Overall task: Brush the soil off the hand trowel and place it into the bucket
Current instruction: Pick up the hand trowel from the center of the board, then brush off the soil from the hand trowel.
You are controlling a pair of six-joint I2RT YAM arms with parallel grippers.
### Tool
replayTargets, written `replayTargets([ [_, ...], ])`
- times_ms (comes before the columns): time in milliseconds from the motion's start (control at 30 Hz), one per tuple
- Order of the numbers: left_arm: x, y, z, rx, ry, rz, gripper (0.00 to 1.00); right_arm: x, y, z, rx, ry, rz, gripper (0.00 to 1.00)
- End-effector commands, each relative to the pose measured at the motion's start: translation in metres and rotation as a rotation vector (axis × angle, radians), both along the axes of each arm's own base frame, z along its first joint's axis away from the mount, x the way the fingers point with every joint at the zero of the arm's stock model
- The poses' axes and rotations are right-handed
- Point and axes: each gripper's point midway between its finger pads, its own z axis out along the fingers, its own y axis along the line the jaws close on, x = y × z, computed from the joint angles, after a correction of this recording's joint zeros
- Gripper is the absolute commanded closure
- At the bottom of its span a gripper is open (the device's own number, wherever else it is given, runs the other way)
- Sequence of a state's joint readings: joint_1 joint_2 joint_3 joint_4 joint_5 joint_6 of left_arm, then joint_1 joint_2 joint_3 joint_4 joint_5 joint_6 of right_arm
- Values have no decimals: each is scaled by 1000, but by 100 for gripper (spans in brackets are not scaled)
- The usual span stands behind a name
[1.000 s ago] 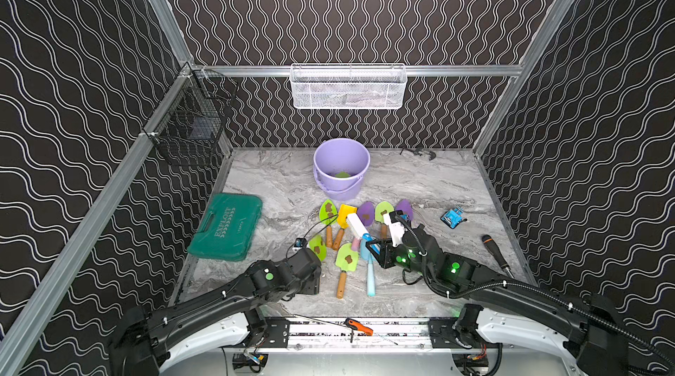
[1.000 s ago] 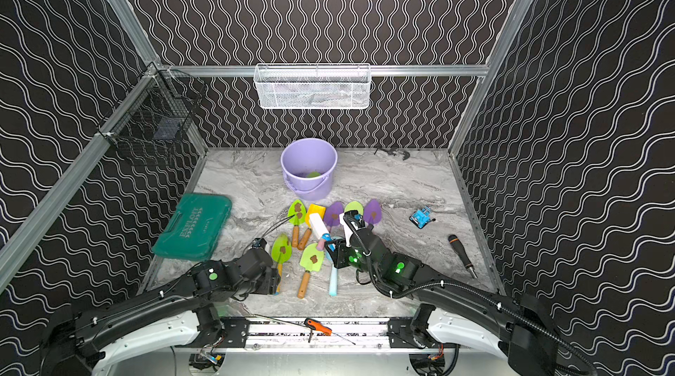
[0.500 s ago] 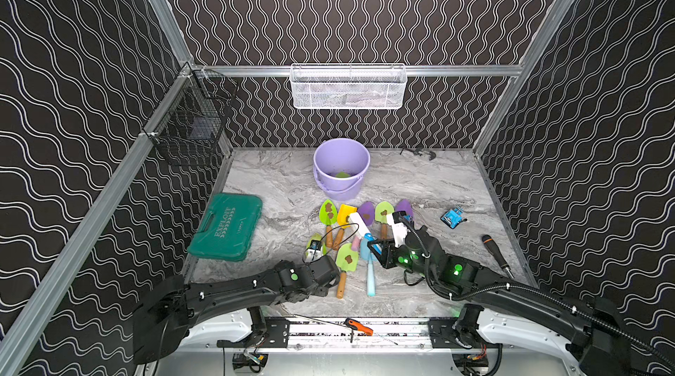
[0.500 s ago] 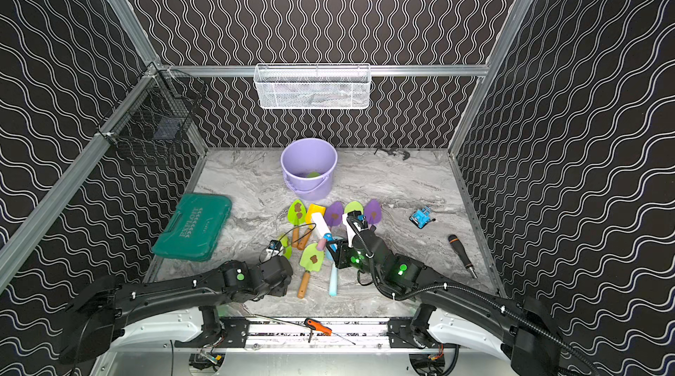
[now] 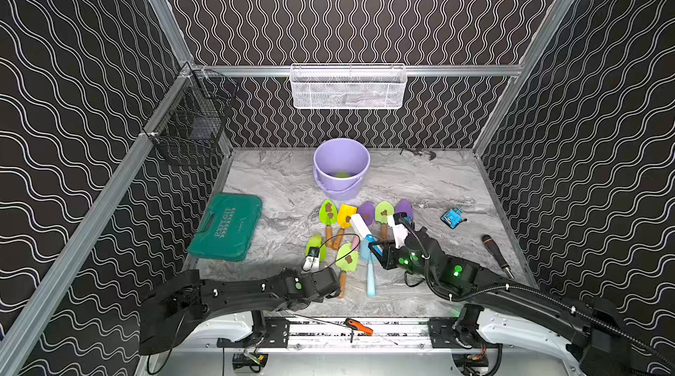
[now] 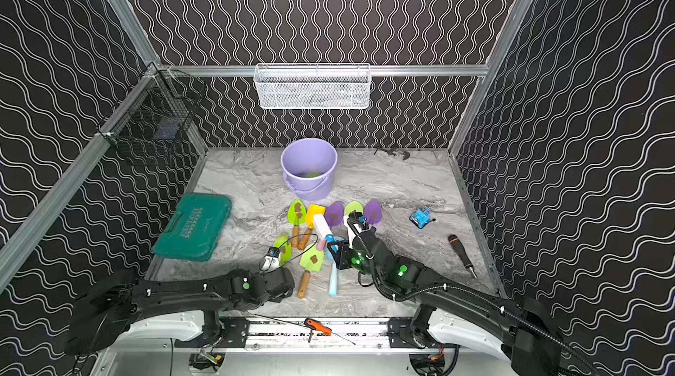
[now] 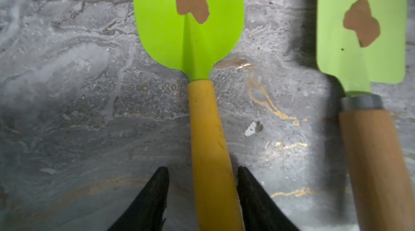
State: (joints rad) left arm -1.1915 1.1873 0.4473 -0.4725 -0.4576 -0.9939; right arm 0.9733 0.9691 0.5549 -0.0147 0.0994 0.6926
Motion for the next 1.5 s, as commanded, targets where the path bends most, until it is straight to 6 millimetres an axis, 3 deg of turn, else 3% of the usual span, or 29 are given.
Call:
replayTargets([
  [0,5,-3,2,-45,-33,34,48,4,2,7,34,-12,-19,100],
  [467,9,-2,-3,-47,-59,59,62,5,4,11,40,-8,-20,100],
  [700,11,5,3,-34,-79,78,76,5,5,10,34,-12,-15,100],
  [867,11,13,23,-16,-97,79,82,5,4,10,23,-13,-16,100],
  [967,11,8,40,-20,-92,42,85,5,4,11,26,-21,-10,100],
  [1067,9,-1,51,-18,-51,-1,100,4,6,12,18,-23,2,100],
  [1300,0,-14,85,-49,73,-123,100,-5,13,29,-21,-33,90,100],
  [1467,-1,-3,103,30,157,-147,100,-9,25,34,-74,-23,152,100],
])
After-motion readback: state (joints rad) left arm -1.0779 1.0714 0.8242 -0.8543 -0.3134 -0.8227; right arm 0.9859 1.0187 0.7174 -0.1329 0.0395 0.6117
